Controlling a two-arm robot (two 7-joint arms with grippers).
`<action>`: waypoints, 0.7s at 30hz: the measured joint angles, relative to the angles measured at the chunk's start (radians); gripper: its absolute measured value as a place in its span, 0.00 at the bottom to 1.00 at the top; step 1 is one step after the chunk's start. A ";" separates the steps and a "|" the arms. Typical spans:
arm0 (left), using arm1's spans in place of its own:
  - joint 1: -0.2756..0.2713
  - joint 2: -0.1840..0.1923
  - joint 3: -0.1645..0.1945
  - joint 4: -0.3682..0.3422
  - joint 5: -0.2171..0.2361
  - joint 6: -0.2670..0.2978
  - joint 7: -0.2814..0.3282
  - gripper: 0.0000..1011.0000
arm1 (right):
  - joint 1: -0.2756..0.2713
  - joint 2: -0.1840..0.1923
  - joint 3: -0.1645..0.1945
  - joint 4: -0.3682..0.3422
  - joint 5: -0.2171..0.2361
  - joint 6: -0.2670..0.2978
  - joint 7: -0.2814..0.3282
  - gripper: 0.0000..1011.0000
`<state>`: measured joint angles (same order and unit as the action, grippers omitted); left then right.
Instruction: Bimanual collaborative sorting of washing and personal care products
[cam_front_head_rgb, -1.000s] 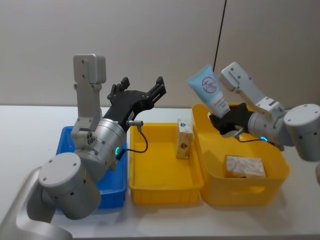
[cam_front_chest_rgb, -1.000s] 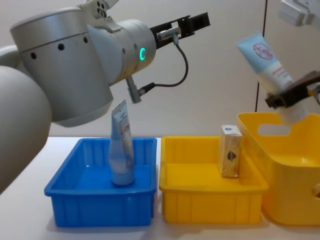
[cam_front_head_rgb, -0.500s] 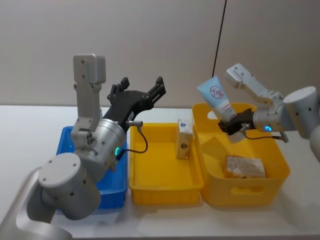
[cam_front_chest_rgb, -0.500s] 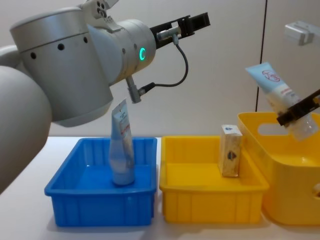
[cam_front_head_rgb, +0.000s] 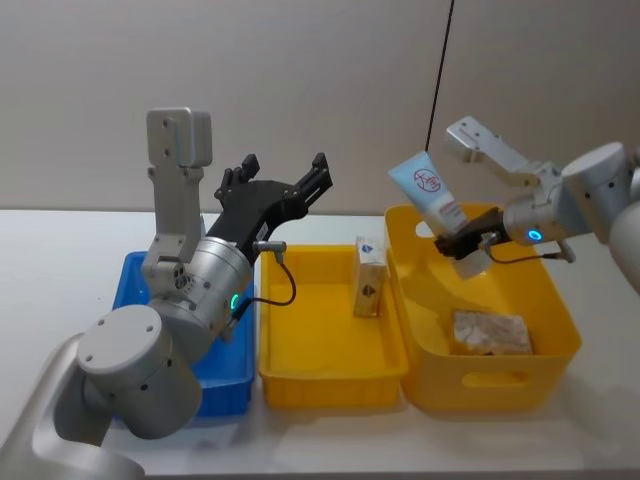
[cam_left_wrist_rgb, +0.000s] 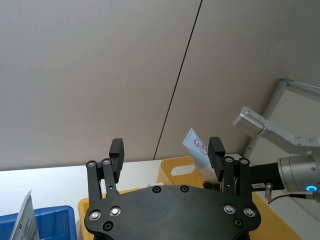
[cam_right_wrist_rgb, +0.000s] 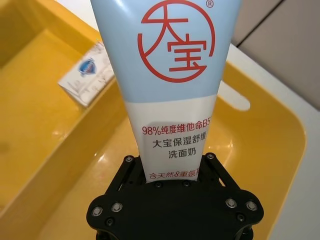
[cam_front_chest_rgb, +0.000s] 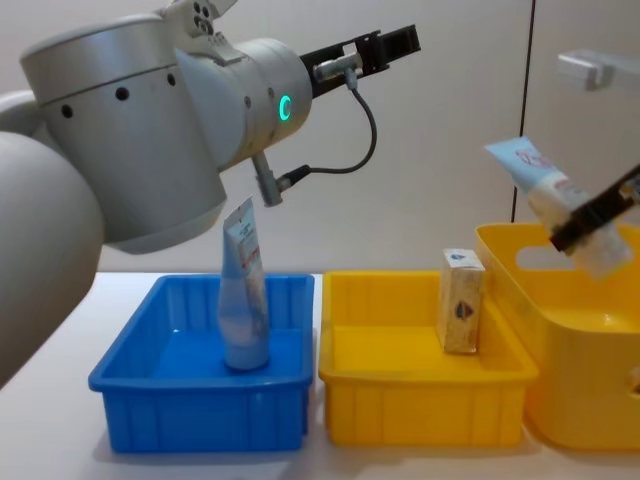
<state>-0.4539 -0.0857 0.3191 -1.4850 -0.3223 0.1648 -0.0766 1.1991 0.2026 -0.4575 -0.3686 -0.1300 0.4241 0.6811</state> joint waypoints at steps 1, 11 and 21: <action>0.000 0.000 0.000 0.000 0.000 0.000 0.000 0.99 | -0.001 -0.002 0.014 -0.019 -0.029 0.008 0.017 0.27; 0.000 0.000 0.000 0.000 0.000 0.000 0.000 0.99 | -0.059 0.012 0.062 -0.200 -0.144 0.075 0.083 0.27; 0.000 0.000 0.000 0.000 0.000 0.000 0.000 0.99 | -0.093 0.022 0.082 -0.300 -0.195 0.112 0.113 0.37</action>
<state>-0.4539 -0.0857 0.3191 -1.4850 -0.3224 0.1648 -0.0766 1.1058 0.2242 -0.3753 -0.6681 -0.3254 0.5357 0.7941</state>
